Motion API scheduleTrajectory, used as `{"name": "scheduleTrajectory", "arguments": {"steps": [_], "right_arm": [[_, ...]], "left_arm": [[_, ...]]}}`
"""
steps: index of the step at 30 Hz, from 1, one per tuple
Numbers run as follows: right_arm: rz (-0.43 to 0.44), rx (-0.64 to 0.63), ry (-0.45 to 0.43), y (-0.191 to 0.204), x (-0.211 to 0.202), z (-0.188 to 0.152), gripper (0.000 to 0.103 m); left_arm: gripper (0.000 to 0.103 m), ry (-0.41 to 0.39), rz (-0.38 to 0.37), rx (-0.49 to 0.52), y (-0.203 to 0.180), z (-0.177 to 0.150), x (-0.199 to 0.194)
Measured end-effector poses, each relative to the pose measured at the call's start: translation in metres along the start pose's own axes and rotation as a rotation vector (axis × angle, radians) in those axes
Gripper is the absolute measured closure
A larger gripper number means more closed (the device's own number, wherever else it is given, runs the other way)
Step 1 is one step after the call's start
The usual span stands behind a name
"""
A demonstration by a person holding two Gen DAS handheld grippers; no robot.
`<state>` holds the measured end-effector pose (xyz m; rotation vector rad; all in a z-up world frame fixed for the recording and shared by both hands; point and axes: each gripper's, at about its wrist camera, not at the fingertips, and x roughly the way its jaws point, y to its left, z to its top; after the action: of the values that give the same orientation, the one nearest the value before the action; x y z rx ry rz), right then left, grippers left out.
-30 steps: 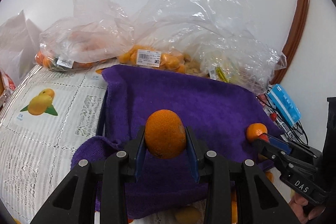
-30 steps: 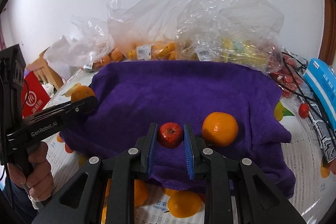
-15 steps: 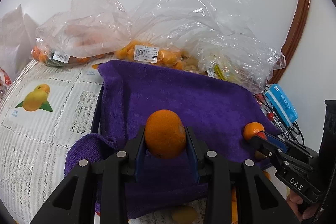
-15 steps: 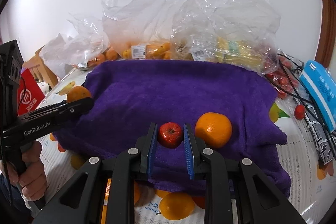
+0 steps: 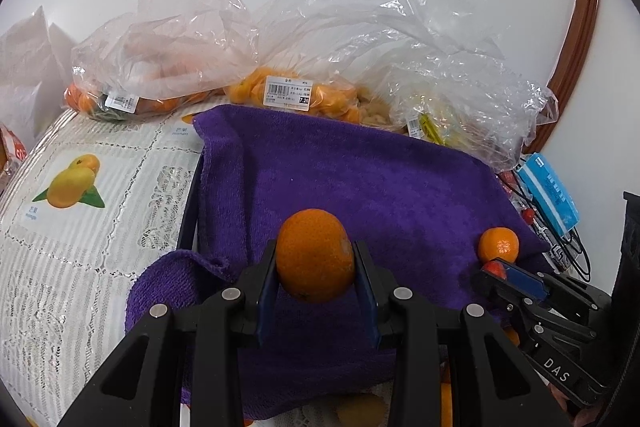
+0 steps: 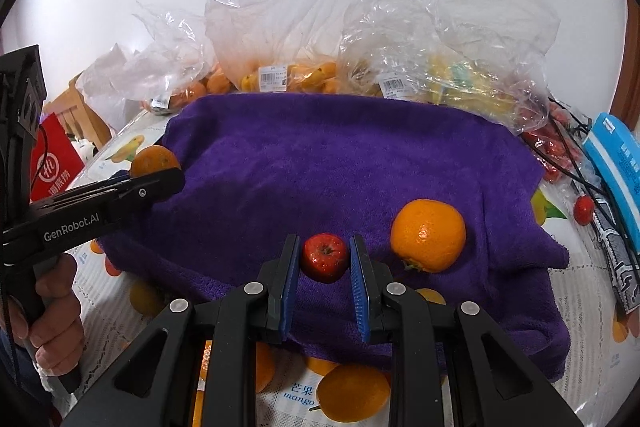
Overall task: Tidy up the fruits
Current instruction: 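Carry the red apple over the purple towel with the right tool while the left tool carries the mandarin, then open the right tool to release the apple onto the towel while the left tool releases the mandarin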
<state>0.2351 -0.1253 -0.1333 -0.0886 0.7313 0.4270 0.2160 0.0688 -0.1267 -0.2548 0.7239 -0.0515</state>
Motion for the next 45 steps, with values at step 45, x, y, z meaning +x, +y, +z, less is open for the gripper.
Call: {"name": "scheduleTrajectory", "arguments": {"steps": [45], "right_arm": [[-0.020,0.058,-0.114,-0.011,-0.023,0.006,0.059]], "left_arm": [[0.055,-0.069,-0.003,0.005,0.000,0.005,-0.016]]}}
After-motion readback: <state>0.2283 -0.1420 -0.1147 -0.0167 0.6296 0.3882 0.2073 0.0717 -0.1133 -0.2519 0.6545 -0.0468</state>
